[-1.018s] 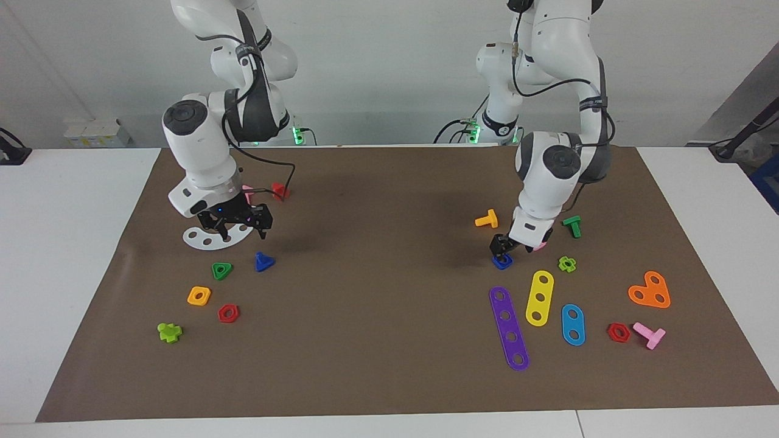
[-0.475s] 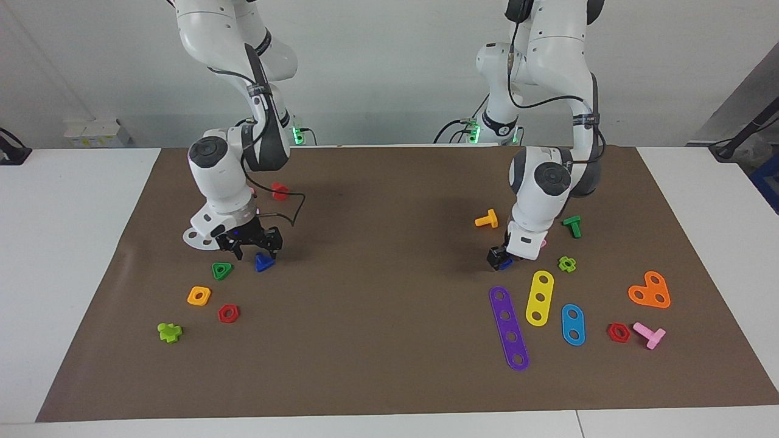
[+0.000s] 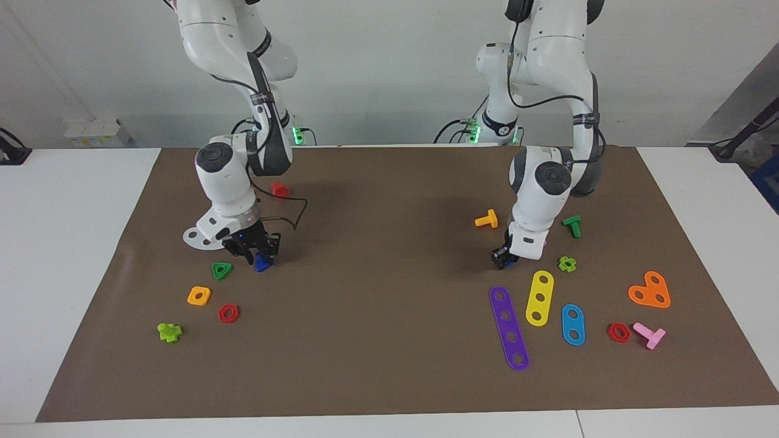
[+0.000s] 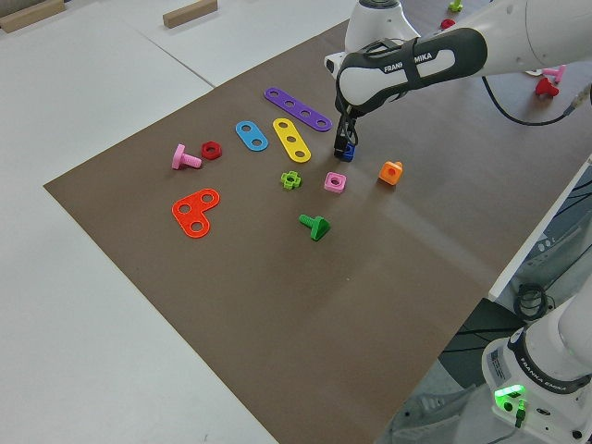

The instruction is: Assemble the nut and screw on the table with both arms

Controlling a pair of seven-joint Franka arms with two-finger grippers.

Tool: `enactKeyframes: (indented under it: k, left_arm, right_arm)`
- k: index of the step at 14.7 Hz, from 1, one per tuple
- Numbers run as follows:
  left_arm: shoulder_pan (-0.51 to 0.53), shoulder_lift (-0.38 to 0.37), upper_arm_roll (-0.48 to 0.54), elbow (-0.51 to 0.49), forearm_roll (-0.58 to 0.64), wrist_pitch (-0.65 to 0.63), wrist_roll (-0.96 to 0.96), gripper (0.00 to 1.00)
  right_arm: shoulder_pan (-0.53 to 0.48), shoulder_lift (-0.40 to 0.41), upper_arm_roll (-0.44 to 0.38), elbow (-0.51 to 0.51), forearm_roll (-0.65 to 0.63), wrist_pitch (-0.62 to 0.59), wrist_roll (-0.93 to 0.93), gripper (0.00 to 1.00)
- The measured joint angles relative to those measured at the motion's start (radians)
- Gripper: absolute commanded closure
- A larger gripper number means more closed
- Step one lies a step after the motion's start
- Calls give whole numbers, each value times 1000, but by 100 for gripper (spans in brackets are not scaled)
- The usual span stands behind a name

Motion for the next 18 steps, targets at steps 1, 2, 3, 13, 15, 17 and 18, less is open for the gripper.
enactKeyframes:
  k: [1, 2, 3, 13, 15, 17, 18]
  left_arm:
    - [-2, 0, 0, 2, 0, -6, 0, 100]
    - [-4, 0, -1, 8, 0, -18, 0, 100]
    - [-6, 0, -1, 23, 0, -39, -1, 100]
    - [14, -31, 9, 275, -26, -312, 2, 100]
    - [13, -31, 6, 285, -27, -313, 2, 100]
    - [14, -31, 9, 287, -32, -313, 2, 100]
    - [15, -31, 10, 287, -36, -313, 2, 100]
  right_arm:
    - [0, 0, 0, 0, 0, 0, 0, 100]
    - [0, 0, 0, 1, 0, 0, 0, 100]
    - [6, -1, 1, 4, 0, 1, 3, 100]
    - [289, 24, 2, 160, -37, -90, 371, 100]
    - [342, 44, 2, 201, -65, -128, 446, 100]
    - [402, 80, 1, 243, -82, -146, 539, 100]
    - [437, 110, 1, 268, -99, -148, 600, 100]
